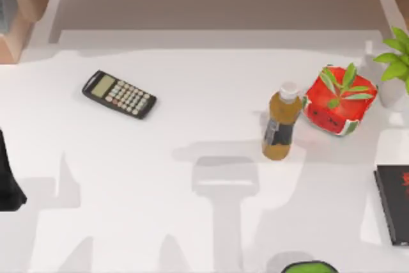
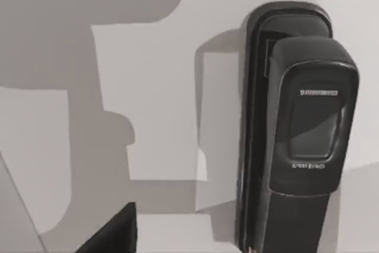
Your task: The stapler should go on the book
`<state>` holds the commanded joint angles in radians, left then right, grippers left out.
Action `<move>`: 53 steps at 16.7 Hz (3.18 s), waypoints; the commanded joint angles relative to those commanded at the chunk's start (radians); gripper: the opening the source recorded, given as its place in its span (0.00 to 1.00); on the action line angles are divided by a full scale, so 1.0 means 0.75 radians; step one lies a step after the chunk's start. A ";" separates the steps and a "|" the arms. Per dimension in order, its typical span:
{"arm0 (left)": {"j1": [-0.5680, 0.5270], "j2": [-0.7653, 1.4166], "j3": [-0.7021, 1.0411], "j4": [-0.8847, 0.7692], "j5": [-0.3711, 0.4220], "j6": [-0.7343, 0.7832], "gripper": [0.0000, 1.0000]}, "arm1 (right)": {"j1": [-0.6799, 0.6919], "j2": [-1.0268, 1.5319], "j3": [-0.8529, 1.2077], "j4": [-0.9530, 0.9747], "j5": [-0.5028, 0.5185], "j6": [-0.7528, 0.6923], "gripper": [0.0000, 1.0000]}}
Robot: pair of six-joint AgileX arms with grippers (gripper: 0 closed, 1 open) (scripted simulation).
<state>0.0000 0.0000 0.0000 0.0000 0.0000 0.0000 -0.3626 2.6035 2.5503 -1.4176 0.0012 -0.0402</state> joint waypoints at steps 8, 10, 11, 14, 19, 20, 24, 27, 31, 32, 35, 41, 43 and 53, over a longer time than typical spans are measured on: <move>0.000 0.000 0.000 0.000 0.000 0.000 1.00 | -0.014 -0.057 -0.206 0.136 -0.004 -0.012 1.00; 0.000 0.000 0.000 0.000 0.000 0.000 1.00 | -0.011 -0.038 -0.231 0.180 0.000 -0.009 1.00; 0.000 0.000 0.000 0.000 0.000 0.000 1.00 | -0.008 -0.026 -0.234 0.201 0.001 -0.005 1.00; 0.000 0.000 0.000 0.000 0.000 0.000 1.00 | 0.003 0.011 -0.235 0.246 0.001 0.003 1.00; 0.000 0.000 0.000 0.000 0.000 0.000 1.00 | 0.003 0.012 -0.235 0.247 0.001 0.003 0.92; 0.000 0.000 0.000 0.000 0.000 0.000 1.00 | 0.003 0.012 -0.235 0.247 0.001 0.003 0.85; 0.000 0.000 0.000 0.000 0.000 0.000 1.00 | 0.003 0.012 -0.235 0.247 0.001 0.003 0.55; 0.000 0.000 0.000 0.000 0.000 0.000 1.00 | 0.003 0.012 -0.235 0.247 0.001 0.003 0.32; 0.000 0.000 0.000 0.000 0.000 0.000 1.00 | 0.003 0.012 -0.235 0.247 0.001 0.003 0.02; 0.000 0.000 0.000 0.000 0.000 0.000 1.00 | 0.003 0.012 -0.235 0.247 0.001 0.003 0.00; 0.000 0.000 0.000 0.000 0.000 0.000 1.00 | 0.003 0.012 -0.235 0.247 0.001 0.003 0.00; 0.000 0.000 0.000 0.000 0.000 0.000 1.00 | 0.000 0.011 -0.235 0.246 0.000 0.005 0.00; 0.000 0.000 0.000 0.000 0.000 0.000 1.00 | -0.006 -0.018 -0.236 0.242 -0.003 0.001 0.00; 0.000 0.000 0.000 0.000 0.000 0.000 1.00 | 0.007 -0.458 -0.576 0.386 -0.063 -0.034 0.00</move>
<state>0.0000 0.0000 0.0000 0.0000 0.0000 0.0000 -0.3577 2.2602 2.1186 -1.1280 -0.0462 -0.0654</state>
